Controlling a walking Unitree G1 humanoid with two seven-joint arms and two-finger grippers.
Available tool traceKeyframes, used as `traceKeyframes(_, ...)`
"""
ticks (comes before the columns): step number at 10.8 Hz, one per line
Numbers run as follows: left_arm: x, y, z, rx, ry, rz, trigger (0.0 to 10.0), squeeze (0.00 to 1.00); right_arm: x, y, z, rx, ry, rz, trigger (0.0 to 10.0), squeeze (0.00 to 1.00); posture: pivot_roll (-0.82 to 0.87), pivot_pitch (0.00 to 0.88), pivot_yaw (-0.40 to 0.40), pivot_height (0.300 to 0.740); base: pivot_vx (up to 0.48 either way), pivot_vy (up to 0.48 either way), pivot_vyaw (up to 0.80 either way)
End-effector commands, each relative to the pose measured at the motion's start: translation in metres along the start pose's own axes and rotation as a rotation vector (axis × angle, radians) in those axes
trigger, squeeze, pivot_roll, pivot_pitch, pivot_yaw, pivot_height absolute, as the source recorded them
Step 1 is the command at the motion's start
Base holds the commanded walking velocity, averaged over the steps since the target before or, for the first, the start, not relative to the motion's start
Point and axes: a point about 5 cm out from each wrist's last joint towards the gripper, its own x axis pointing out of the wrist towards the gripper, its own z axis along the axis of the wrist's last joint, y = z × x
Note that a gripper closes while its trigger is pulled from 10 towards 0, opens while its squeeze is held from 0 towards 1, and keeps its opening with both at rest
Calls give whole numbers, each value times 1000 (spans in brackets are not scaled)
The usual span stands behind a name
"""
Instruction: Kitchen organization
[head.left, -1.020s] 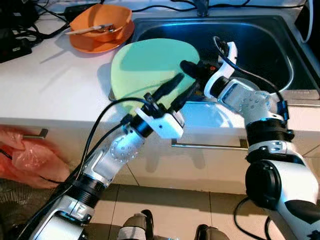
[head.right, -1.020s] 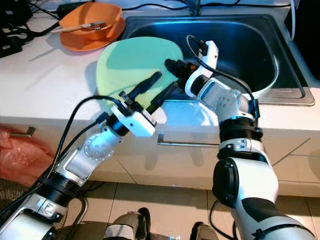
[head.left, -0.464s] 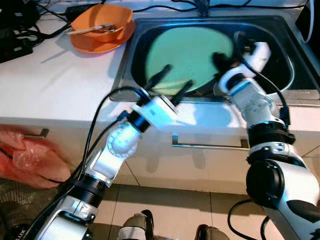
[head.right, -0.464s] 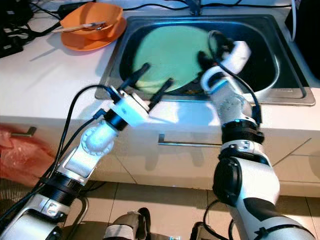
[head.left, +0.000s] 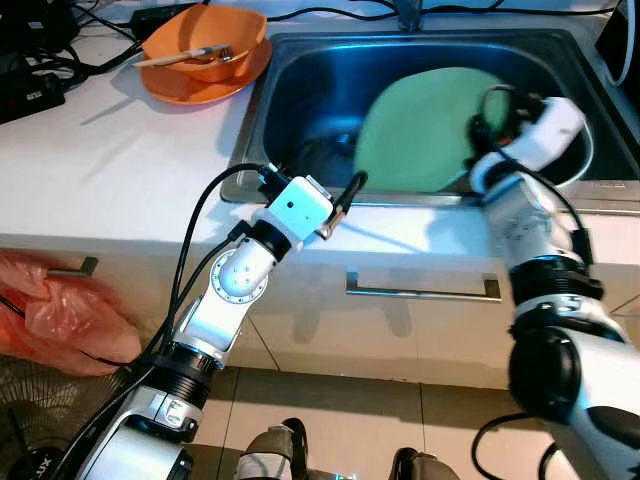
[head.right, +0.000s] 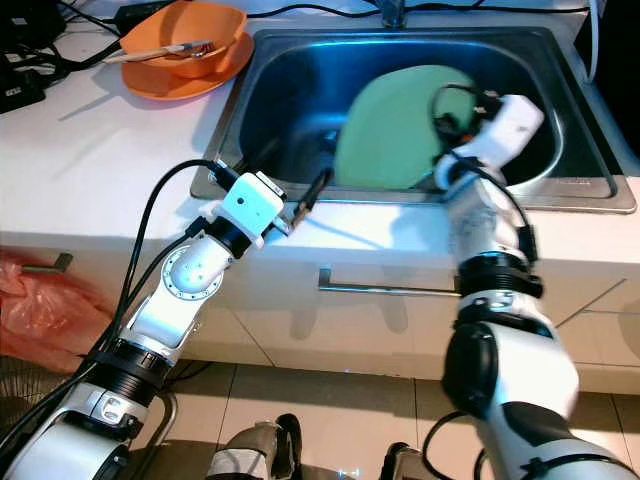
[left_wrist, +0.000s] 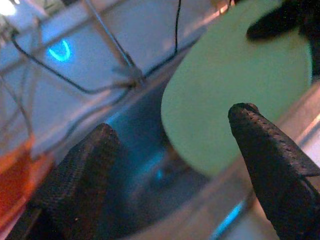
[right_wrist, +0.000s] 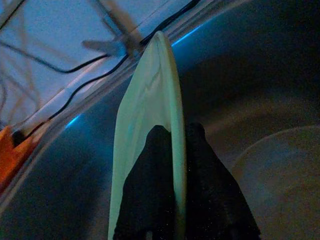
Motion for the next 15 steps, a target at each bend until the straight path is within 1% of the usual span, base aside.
traceKeyframes(1, -3, 3, -7, -37, 48, -6, 10000, 1000, -1, -7, 6, -8, -38, -35, 0, 0, 113, 173, 76, 740, 0, 0, 0)
traceKeyframes(2, -3, 3, -12, -95, 84, -8, 10000, 1000, -1, -11, 7, -32, -49, -58, 0, 0, 115, 173, 80, 740, 0, 0, 0)
traceKeyframes(3, -4, 5, -22, -187, 154, -18, 10000, 1000, -1, -16, 9, -118, -58, -83, 0, 0, 115, 178, 86, 740, 0, 0, 0)
traceKeyframes(4, -6, 6, -27, -230, 185, -70, 10000, 1000, -1, -7, 7, -335, -60, 13, 0, 0, 114, 181, 90, 740, 0, 0, 0)
traceKeyframes(5, -5, 10, -28, -233, 195, -106, 10000, 1000, -2, 1, 1, -447, -44, 88, 0, 0, 109, 183, 91, 740, 0, 0, 0)
traceKeyframes(6, -2, 14, -27, -235, 201, -120, 10000, 1000, -3, 7, -5, -478, -37, 135, 0, 0, 105, 185, 91, 740, 0, 0, 0)
traceKeyframes(7, 2, 15, -25, -230, 201, -144, 10000, 1000, -3, 8, -11, -493, -11, 141, 0, 0, 102, 185, 89, 740, 0, 0, 0)
traceKeyframes(8, 5, 14, -24, -238, 206, -142, 10000, 1000, -2, 7, -12, -514, 0, 130, 0, 0, 103, 183, 87, 740, 0, 0, 0)
traceKeyframes(10, 9, 6, -19, -265, 190, -136, 10000, 1000, 3, 11, -9, -597, 23, 144, 0, 0, 104, 178, 85, 740, 0, 0, 0)
traceKeyframes(11, 8, 0, -18, -269, 184, -148, 10000, 1000, 5, 11, -6, -632, 37, 131, 1333, 0, 111, 173, 80, 740, 0, 0, 0)
traceKeyframes(12, 6, -3, -19, -274, 190, -159, 10000, 1000, 7, 12, -5, -640, 59, 124, 10000, 0, 113, 173, 80, 740, 0, 0, 0)
traceKeyframes(14, 1, -2, -23, -270, 217, -165, 10000, 1000, 9, 15, -11, -666, 133, 131, 10000, 0, 121, 176, 81, 740, 0, 0, 0)
traceKeyframes(15, 1, 1, -23, -275, 224, -157, 10000, 1000, 9, 18, -13, -655, 154, 140, 10000, 0, 123, 176, 81, 740, 0, 0, 0)
